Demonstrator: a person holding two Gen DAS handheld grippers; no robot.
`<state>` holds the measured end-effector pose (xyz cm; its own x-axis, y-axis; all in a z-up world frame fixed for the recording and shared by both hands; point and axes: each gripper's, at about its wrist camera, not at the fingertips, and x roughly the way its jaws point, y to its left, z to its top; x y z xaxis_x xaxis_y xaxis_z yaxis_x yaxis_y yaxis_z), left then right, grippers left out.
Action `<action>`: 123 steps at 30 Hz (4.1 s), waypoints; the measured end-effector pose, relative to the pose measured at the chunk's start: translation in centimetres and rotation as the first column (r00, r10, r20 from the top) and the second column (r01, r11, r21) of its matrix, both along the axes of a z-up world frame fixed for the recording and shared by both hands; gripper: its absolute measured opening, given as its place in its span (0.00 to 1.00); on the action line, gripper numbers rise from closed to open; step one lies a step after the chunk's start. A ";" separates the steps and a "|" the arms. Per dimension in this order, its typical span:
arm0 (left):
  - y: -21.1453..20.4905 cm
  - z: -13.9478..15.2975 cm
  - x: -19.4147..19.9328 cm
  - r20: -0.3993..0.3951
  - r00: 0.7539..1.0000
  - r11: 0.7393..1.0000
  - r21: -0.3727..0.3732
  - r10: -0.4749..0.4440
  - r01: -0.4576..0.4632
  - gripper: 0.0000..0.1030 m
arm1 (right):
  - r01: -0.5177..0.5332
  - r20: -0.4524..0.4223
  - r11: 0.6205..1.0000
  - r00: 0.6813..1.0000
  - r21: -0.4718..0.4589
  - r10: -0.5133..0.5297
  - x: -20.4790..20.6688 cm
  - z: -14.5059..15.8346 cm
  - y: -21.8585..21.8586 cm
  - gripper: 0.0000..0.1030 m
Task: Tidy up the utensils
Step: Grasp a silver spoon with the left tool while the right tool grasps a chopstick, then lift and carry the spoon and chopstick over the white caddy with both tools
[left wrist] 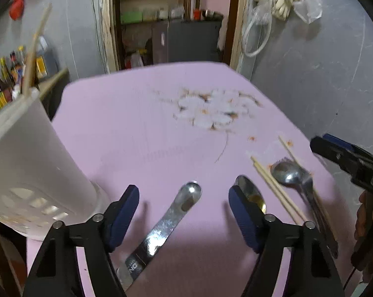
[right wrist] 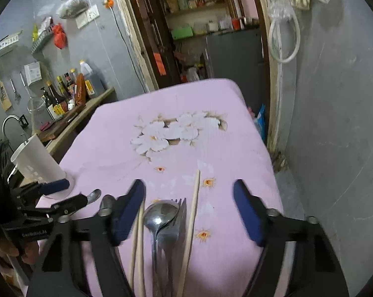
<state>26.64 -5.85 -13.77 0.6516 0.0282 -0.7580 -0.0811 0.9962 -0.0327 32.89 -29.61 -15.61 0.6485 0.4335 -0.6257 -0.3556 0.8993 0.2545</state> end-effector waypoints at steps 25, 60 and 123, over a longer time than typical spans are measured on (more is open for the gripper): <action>-0.3 -1.8 2.8 -0.155 0.986 0.996 0.056 -0.053 0.063 0.26 | -0.044 -0.187 0.989 0.982 -0.143 0.017 4.7 -3.5 3.3 0.24; 3.1 8.5 -6.4 0.108 0.985 0.989 -0.052 -0.133 0.139 0.04 | 0.018 0.014 0.996 1.000 0.084 -0.019 -6.6 7.7 -0.1 0.04; 22.5 13.7 -8.3 0.371 0.902 0.973 -0.148 0.221 -0.177 0.02 | 0.020 0.480 0.920 0.849 0.392 -0.222 -4.9 14.6 25.8 0.04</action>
